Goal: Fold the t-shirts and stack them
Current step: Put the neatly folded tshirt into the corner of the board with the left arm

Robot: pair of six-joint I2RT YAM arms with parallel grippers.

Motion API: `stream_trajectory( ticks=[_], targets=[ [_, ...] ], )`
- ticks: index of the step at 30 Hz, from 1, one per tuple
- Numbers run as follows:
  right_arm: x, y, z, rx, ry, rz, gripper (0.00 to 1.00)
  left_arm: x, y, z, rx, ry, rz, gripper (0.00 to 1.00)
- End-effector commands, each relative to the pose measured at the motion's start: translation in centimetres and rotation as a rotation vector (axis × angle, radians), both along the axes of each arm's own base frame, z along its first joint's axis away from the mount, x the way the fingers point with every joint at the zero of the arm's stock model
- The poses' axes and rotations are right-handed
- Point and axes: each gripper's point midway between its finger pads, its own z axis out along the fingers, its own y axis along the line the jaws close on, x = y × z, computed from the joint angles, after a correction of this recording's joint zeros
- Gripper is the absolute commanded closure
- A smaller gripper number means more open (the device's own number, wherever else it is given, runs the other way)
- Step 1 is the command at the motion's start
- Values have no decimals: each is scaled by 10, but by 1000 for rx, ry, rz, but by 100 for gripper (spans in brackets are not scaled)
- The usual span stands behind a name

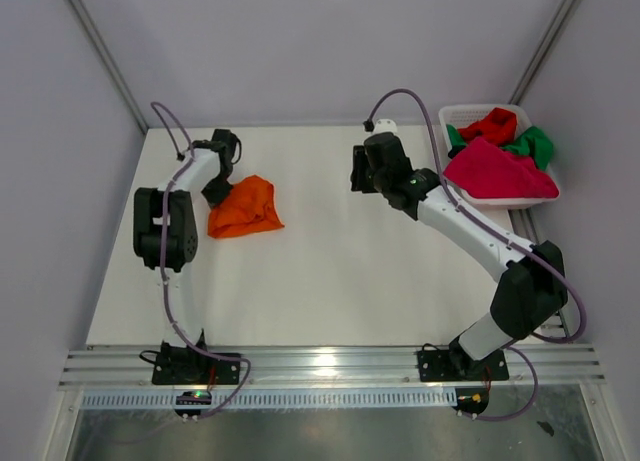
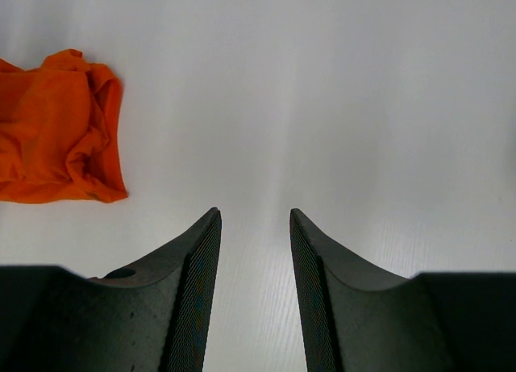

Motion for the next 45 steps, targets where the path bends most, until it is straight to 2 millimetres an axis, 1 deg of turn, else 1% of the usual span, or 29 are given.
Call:
stream_trajectory(
  ticks=[1,2,3,4,5,6,7,8,10,11,13,14,16,19,20,21,22,23,25,27,28,31,36,40,43,45],
  targets=[
    [2,-18,24,-5,-64,-30,56,21,23,12,-9,0,-31,94],
    [2,-19,25,-6,-66,-32,56,24,31,12,-2,12,-51,96],
    [3,-23,24,-10,-62,-40,56,36,33,23,2,-15,-62,97],
    [4,-24,24,-11,-61,-44,56,41,36,27,12,-18,-79,97],
    [4,-25,24,-13,-60,-44,56,45,41,26,39,4,-115,98],
    [6,-28,25,-14,-60,-50,56,56,44,40,60,-21,-131,98],
    [7,-29,24,-16,-57,-53,56,61,47,47,81,-24,-141,98],
    [7,-30,24,-16,-56,-58,56,71,51,57,105,-37,-165,98],
    [9,-31,22,-20,-53,-63,56,78,55,64,104,-42,-186,98],
    [9,-31,22,-19,-52,-66,56,86,60,71,90,-65,-192,98],
    [10,-32,19,-26,-45,-70,56,90,66,75,76,-71,-189,98],
    [11,-32,19,-25,-45,-72,56,94,73,78,70,-84,-180,98],
    [12,-33,16,-32,-37,-76,56,95,92,82,58,-100,-147,98],
    [12,-34,14,-43,-32,-83,56,97,104,82,50,-113,-122,98],
    [13,-35,15,-44,-31,-86,56,97,112,83,48,-120,-106,98],
    [13,-36,14,-52,-29,-86,56,98,115,82,34,-128,-101,98],
    [13,-37,14,-56,-28,-89,56,98,123,80,26,-133,-87,98],
    [14,-38,15,-59,-32,-93,56,101,126,82,19,-147,-81,98],
    [13,-40,12,-70,-23,-93,56,106,136,79,6,-154,-68,98],
    [14,-43,11,-80,-18,-101,56,106,143,75,1,-141,-61,98],
    [14,-45,10,-86,-17,-101,56,106,148,68,-8,-132,-54,98],
    [14,-48,8,-99,-7,-105,56,108,159,65,-18,-141,-39,98],
    [14,-53,7,-128,1,-111,56,115,171,60,-35,-164,-21,97],
    [13,-57,3,-148,11,-119,56,120,183,65,-30,-206,8,96],
    [12,-59,-5,-161,29,-121,56,123,192,76,-25,-243,24,96],
    [11,-59,-9,-159,38,-124,56,126,196,90,-24,-285,32,96]
  ],
)
